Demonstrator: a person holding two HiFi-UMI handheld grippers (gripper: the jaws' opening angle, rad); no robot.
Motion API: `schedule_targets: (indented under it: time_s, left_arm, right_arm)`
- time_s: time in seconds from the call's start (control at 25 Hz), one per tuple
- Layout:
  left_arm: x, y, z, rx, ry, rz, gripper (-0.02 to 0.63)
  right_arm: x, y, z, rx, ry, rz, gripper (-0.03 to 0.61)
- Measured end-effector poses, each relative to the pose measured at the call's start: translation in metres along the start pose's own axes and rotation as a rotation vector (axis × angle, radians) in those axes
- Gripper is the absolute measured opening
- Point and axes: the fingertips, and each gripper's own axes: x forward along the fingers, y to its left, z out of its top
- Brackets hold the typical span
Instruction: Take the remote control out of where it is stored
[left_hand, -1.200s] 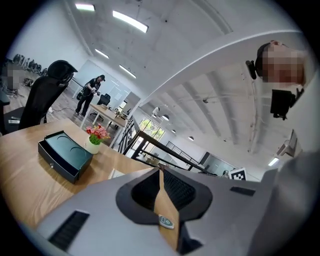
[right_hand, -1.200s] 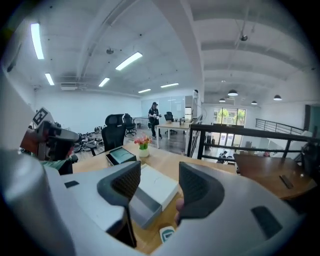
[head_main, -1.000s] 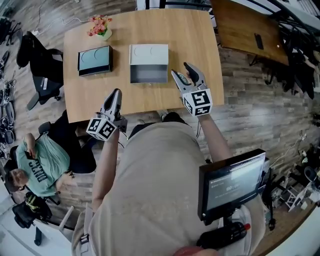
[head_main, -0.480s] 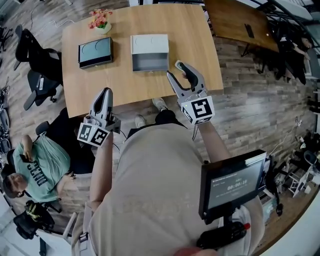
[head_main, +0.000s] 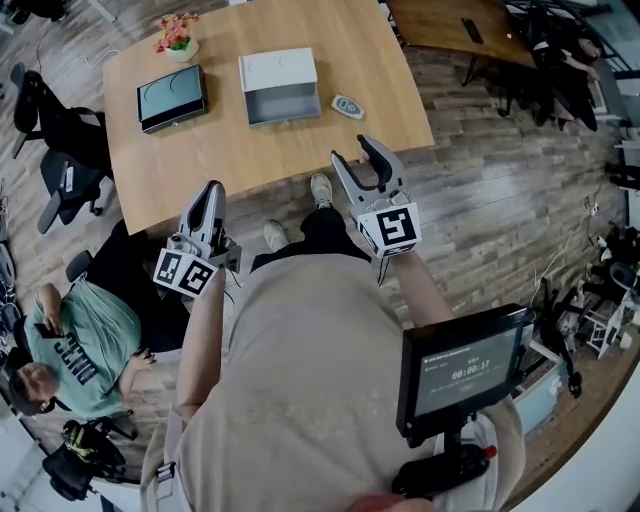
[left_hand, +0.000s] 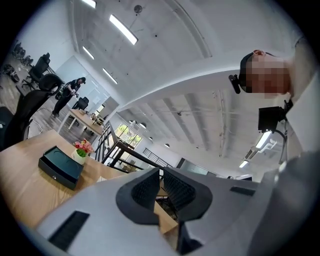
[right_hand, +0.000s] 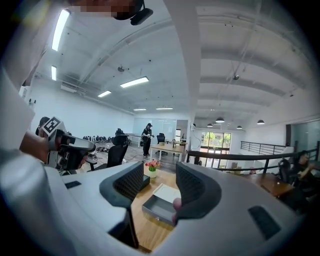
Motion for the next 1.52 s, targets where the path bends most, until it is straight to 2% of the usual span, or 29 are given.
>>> schedule_targets:
  time_s: [0.24, 0.44, 0.92, 1.24, 1.52]
  left_arm:
    - [0.005, -0.021, -0.028, 0.032, 0.060, -0.025, 0.008]
    - [0.028, -0.042, -0.052, 0.058, 0.095, -0.014, 0.008]
    - [0.083, -0.110, -0.111, 0.052, 0.119, 0.018, 0.008]
    - [0.072, -0.118, -0.171, 0.032, 0.138, 0.082, 0.008]
    - [0.062, -0.119, -0.204, 0.049, 0.199, 0.134, 0.008]
  right_arm:
    - [-0.034, -0.009, -0.010, 0.006, -0.008, -0.051, 0.210]
    - [-0.057, -0.028, -0.019, 0.000, -0.010, -0.042, 0.210]
    - [-0.117, -0.093, -0.061, 0.019, 0.043, -0.019, 0.210]
    - [-0.139, -0.107, -0.109, 0.017, 0.076, 0.015, 0.210]
    - [-0.147, -0.110, -0.144, 0.006, 0.137, 0.049, 0.210]
